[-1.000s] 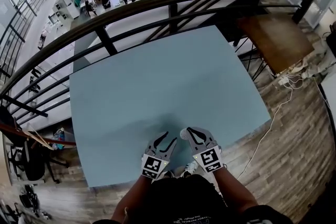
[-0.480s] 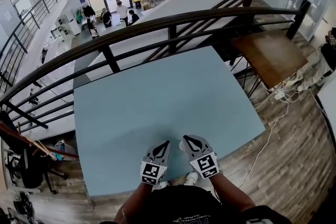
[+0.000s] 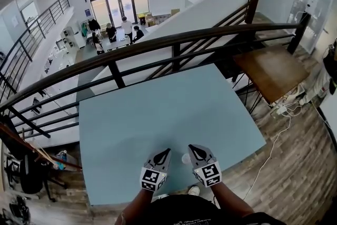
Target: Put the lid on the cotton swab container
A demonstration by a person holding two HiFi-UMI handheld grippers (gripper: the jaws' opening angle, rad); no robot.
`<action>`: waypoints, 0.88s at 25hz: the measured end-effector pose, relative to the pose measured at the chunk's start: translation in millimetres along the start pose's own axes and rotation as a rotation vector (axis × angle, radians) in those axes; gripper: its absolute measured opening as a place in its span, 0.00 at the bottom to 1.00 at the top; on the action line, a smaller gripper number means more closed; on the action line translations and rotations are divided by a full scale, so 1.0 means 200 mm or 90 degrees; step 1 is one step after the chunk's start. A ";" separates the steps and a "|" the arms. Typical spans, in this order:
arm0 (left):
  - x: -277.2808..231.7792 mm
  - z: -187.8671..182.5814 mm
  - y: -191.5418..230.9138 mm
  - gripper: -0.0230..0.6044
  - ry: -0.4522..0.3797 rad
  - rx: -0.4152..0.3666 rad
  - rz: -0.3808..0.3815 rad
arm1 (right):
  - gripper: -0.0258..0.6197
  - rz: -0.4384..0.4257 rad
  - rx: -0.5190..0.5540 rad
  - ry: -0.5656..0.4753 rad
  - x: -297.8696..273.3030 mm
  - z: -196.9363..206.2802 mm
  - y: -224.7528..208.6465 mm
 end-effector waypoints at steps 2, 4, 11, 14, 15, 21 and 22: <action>-0.01 0.00 0.00 0.05 -0.005 -0.001 0.004 | 0.07 -0.001 0.003 -0.004 0.00 0.00 0.01; -0.01 0.00 -0.01 0.05 -0.012 -0.008 0.014 | 0.07 -0.005 0.005 -0.006 0.00 0.00 0.01; 0.01 -0.02 -0.03 0.05 -0.005 -0.019 0.023 | 0.07 -0.017 0.004 -0.025 -0.01 -0.03 0.02; 0.02 -0.04 -0.02 0.05 -0.006 -0.018 0.029 | 0.07 -0.023 -0.007 -0.046 -0.01 -0.04 0.02; 0.02 -0.04 -0.02 0.05 -0.008 -0.017 0.032 | 0.07 -0.024 -0.010 -0.050 -0.01 -0.04 0.02; 0.03 -0.02 -0.07 0.05 -0.014 -0.014 0.042 | 0.07 -0.026 -0.006 -0.049 0.02 -0.02 0.03; 0.03 -0.01 -0.07 0.05 -0.015 -0.015 0.042 | 0.07 -0.027 -0.005 -0.049 0.03 -0.02 0.03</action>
Point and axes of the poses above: the fingertips, and each gripper's own axes: x backward along the fingers, y to its left, z out of its underside, the point moved 10 cm from there along x, backward along the fingers, and after that the axes turned 10 degrees about x, right-handed, at the moved point
